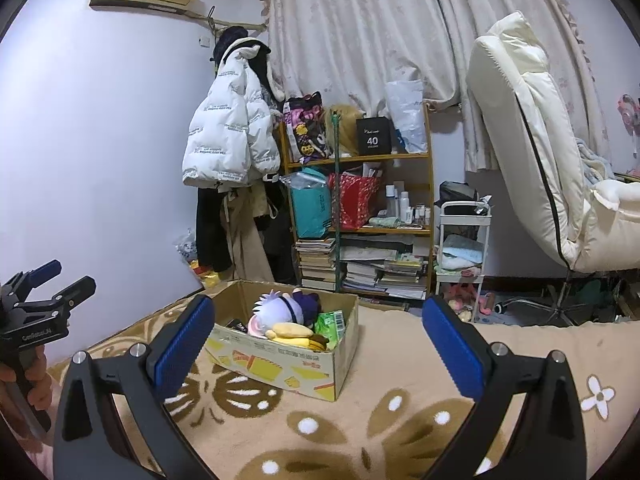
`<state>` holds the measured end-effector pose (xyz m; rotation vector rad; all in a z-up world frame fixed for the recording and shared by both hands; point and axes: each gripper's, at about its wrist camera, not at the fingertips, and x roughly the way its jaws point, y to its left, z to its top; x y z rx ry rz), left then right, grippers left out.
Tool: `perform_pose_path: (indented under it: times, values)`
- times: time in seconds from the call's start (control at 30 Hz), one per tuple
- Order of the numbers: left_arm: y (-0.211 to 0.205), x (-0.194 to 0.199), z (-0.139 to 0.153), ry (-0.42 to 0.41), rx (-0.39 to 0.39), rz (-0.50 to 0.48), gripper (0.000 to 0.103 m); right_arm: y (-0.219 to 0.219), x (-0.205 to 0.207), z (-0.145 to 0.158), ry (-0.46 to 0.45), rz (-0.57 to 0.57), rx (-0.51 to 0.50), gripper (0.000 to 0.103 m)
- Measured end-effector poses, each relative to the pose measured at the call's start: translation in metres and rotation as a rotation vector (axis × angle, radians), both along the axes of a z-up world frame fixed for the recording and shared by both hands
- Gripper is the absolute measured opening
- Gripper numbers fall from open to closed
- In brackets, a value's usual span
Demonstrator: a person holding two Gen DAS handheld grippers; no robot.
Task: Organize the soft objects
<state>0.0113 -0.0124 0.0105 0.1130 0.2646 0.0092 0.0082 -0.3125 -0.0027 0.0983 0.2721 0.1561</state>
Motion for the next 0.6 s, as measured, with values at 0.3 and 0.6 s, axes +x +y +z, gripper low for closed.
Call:
perform_pose_path:
  times: [0.3,0.6]
  values:
    - [0.004,0.010,-0.008,0.048,-0.016,-0.007,0.102,-0.005,0.003,-0.010,0.016,-0.002,-0.019,0.103]
    - [0.004,0.019,-0.014,0.086,-0.026,-0.014,0.102,0.000,0.013,-0.020,0.051,0.015,-0.037,0.103]
